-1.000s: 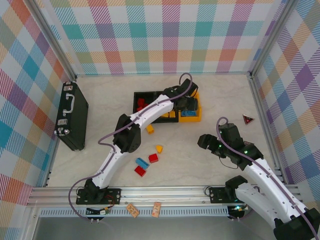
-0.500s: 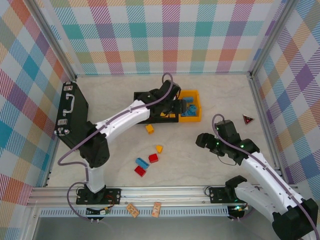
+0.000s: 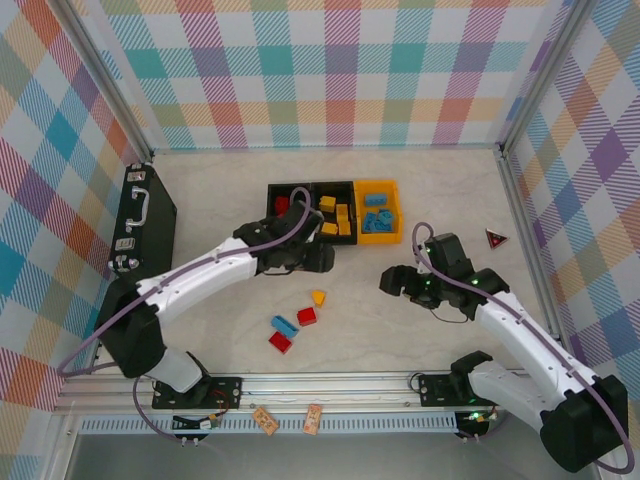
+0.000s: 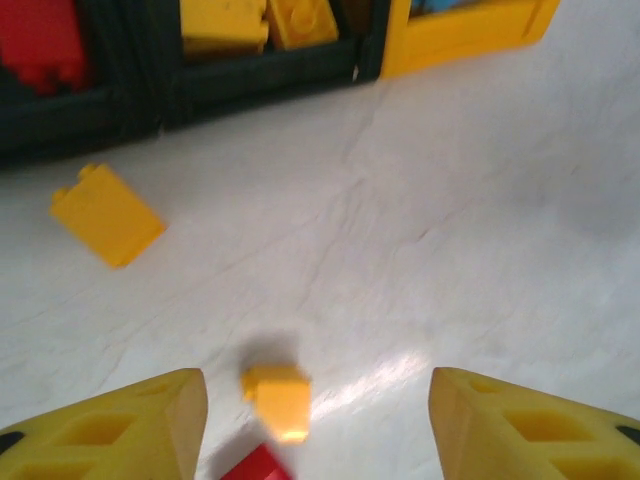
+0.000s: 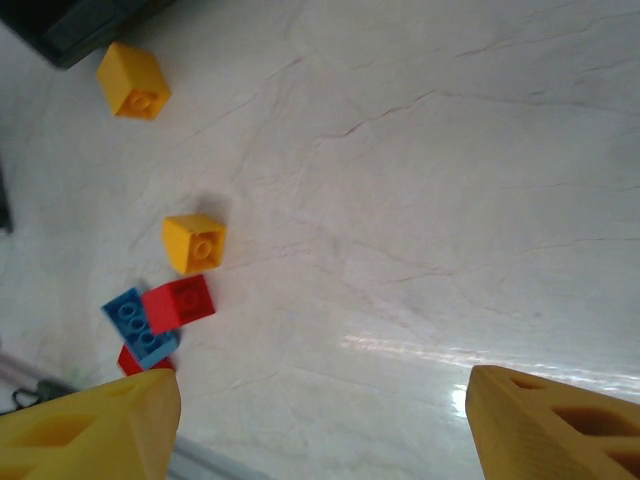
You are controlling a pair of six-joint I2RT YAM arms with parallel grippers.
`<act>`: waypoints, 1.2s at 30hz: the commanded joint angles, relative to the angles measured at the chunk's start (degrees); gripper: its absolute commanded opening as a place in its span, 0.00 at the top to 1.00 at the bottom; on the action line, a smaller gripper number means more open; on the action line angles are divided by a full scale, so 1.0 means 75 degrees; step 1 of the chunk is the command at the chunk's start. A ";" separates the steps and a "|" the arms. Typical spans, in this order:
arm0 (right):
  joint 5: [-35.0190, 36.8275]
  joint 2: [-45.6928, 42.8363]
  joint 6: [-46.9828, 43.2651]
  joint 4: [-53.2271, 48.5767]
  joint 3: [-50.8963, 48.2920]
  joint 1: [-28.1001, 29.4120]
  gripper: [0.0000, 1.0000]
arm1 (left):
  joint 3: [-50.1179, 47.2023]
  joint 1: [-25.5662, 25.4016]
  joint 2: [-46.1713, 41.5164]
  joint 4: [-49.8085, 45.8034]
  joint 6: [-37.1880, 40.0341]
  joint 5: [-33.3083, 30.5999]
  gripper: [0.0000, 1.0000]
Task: Sort the legos into containers by color
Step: Pick up the lego from the middle-left of the table.
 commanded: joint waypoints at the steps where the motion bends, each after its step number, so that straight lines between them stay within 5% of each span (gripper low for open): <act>1: -0.1225 0.0137 -0.0325 0.0237 0.0012 0.0051 0.24 | -0.0487 -0.0014 -0.0618 -0.0910 0.0927 0.0207 0.36; 9: -0.1182 0.0161 -0.0152 0.0333 -0.0265 0.0048 0.24 | -0.1015 -0.0040 -0.0218 -0.1506 0.1983 0.1384 0.26; 24: -0.0845 0.0229 -0.0121 0.0344 -0.0422 0.0048 0.24 | -0.1151 -0.0732 0.1068 -0.1231 0.2475 0.1226 0.25; 31: -0.0808 0.0254 -0.0083 0.0420 -0.0510 0.0048 0.24 | -0.1029 -0.0938 0.1536 -0.1138 0.2415 0.0798 0.30; 36: -0.0730 0.0234 -0.0015 0.0438 -0.0595 0.0050 0.25 | -0.0896 -0.0989 0.1722 -0.1216 0.2405 0.0629 0.42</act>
